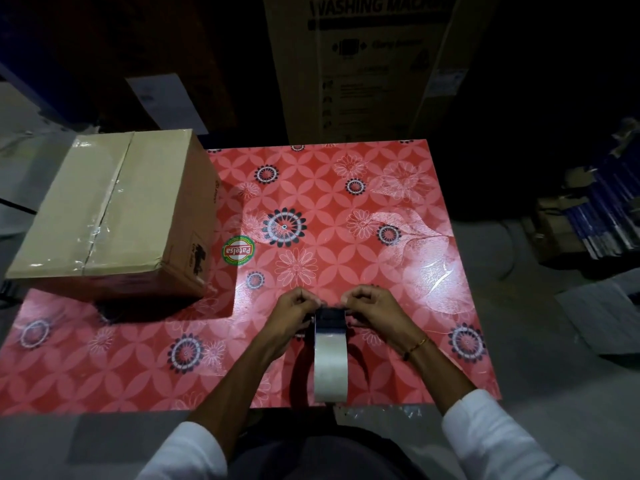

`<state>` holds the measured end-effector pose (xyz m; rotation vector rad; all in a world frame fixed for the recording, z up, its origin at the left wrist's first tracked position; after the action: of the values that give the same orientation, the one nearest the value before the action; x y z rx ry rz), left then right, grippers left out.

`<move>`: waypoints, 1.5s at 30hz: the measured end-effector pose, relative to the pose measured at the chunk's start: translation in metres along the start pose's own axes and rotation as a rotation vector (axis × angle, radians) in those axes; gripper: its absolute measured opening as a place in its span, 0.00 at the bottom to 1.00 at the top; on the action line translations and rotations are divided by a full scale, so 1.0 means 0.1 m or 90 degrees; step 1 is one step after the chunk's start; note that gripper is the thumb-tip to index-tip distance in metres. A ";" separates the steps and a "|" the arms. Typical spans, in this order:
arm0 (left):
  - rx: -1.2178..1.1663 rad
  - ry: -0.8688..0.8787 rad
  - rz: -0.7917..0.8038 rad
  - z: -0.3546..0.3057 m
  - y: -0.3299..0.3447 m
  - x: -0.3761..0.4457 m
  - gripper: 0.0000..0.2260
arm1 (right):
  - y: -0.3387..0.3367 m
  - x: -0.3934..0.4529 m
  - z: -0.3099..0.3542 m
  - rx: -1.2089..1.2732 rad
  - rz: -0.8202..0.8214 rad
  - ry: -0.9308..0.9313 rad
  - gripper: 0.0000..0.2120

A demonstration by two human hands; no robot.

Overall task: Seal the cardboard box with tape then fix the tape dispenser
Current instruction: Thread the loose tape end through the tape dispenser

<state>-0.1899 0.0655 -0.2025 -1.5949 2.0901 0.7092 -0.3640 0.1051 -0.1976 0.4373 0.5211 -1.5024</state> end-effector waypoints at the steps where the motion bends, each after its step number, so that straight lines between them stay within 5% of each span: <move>1: 0.002 -0.002 0.000 0.01 -0.01 0.00 0.03 | 0.01 0.00 0.00 -0.019 -0.009 -0.015 0.05; 33: -0.021 -0.094 0.094 -0.05 -0.03 -0.01 0.07 | 0.07 -0.02 0.13 -0.100 -0.120 -0.123 0.15; 45: -0.015 -0.172 0.148 -0.06 -0.05 0.05 0.06 | 0.07 -0.03 0.20 -0.153 -0.098 -0.124 0.11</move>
<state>-0.1863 0.0572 -0.2012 -1.2005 2.0878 0.9722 -0.3554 0.0965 -0.1800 0.0640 0.5822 -1.5865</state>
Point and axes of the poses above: each hand's wrist, its own x-axis towards the middle knuckle, its own y-axis out of the palm, z = x × y, the point moved 8 cm from there along x, towards the middle knuckle, and after that the axes turned 10 degrees about -x, right-handed, at the moved point
